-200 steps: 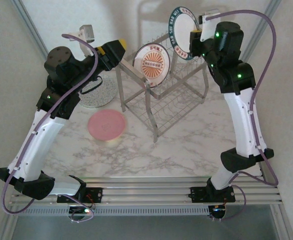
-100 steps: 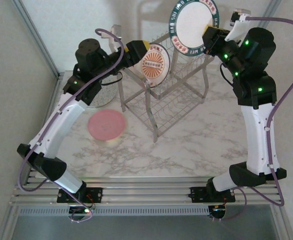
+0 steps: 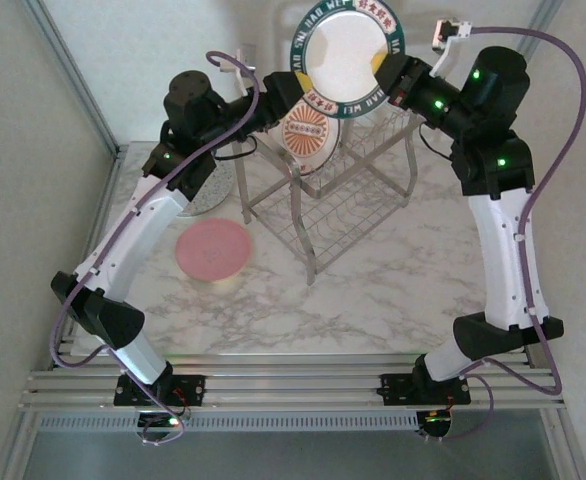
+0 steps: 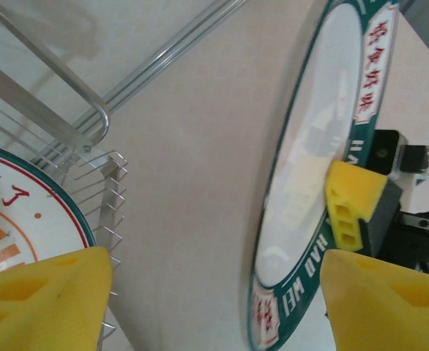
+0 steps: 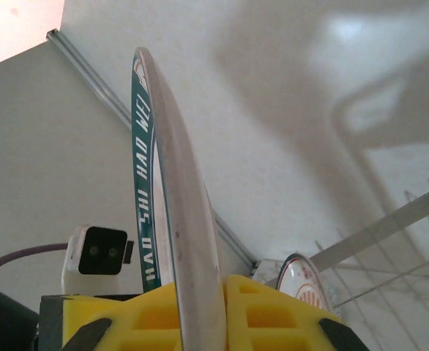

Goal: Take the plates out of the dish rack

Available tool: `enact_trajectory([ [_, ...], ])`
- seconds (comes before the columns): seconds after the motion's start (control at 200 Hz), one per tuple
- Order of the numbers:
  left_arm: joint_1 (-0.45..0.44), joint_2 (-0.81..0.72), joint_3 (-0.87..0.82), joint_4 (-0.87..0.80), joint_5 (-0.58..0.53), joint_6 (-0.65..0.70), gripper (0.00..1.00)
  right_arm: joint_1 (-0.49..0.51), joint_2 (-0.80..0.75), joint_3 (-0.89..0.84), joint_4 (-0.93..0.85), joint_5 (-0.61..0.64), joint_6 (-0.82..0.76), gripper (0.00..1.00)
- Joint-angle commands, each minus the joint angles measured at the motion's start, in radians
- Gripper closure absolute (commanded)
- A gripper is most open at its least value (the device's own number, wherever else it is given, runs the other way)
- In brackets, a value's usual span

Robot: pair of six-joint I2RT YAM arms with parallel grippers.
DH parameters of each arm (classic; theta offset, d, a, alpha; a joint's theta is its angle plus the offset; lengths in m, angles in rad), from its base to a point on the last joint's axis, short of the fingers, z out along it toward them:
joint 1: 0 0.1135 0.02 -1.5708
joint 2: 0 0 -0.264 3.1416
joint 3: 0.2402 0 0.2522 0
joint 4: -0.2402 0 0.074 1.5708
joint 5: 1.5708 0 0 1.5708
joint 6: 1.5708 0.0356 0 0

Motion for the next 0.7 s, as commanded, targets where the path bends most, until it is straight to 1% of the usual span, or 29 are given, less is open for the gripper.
enact_trajectory([
  [0.0,-0.003,0.008,0.039,0.061,0.031,-0.022,0.27,-0.005,0.011,0.038,0.067,-0.082,0.058,1.00],
  [0.115,-0.005,0.017,0.044,0.064,0.029,-0.029,0.35,-0.005,0.021,0.034,0.062,-0.103,0.075,1.00],
  [0.24,-0.005,0.019,0.045,0.059,0.022,-0.029,0.48,-0.004,0.028,0.032,0.066,-0.115,0.089,1.00],
  [0.375,-0.006,0.019,0.044,0.048,0.015,-0.027,0.69,-0.002,0.032,0.025,0.055,-0.120,0.090,1.00],
  [0.481,-0.006,0.017,0.043,0.041,0.012,-0.027,0.87,-0.002,0.031,0.018,0.054,-0.125,0.090,1.00],
  [0.576,-0.006,0.017,0.040,0.046,0.015,-0.034,0.99,0.000,0.034,0.020,0.050,-0.132,0.091,1.00],
  [0.696,-0.006,0.013,0.035,0.080,0.026,-0.055,1.00,0.003,0.039,0.031,0.029,-0.132,0.077,1.00],
])
